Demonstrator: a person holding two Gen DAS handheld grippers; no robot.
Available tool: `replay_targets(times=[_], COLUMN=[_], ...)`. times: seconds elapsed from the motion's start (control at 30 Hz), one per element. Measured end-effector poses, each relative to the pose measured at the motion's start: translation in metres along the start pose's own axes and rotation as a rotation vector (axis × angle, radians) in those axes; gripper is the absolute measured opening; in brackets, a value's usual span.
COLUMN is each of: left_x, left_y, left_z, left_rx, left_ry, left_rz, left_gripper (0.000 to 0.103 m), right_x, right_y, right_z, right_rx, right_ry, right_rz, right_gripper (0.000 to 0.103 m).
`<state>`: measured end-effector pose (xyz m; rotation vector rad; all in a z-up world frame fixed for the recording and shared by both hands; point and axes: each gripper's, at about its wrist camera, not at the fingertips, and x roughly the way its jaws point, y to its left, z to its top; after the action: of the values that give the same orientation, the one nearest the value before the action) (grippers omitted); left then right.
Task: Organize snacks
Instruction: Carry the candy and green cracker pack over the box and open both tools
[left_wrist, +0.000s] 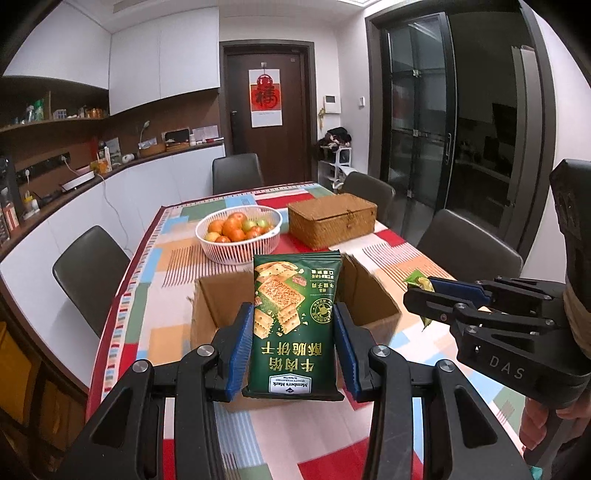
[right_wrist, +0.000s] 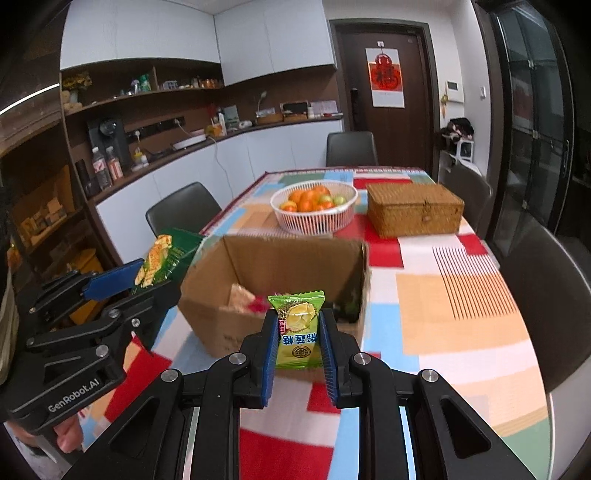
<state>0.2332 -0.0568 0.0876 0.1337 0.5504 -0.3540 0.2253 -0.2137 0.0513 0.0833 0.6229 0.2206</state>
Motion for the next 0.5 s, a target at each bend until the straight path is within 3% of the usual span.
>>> replay_targets(times=[0.23,0.5], left_x=[0.031,0.081], left_y=[0.023,0.038], left_z=[0.025,0.035], left_rx=[-0.039,-0.07], left_ry=[0.031,0.134], left_rz=[-0.008,-0.008], left_gripper=[0.042,0.042], right_x=[0.018,0.056], right_y=[0.005,0.006], right_z=[0.036,0.056], right_rx=[-0.019,-0.037], right_ry=[-0.018,0.043], right_rz=[-0.006,-0.002], right_gripper=[0.023,0.023])
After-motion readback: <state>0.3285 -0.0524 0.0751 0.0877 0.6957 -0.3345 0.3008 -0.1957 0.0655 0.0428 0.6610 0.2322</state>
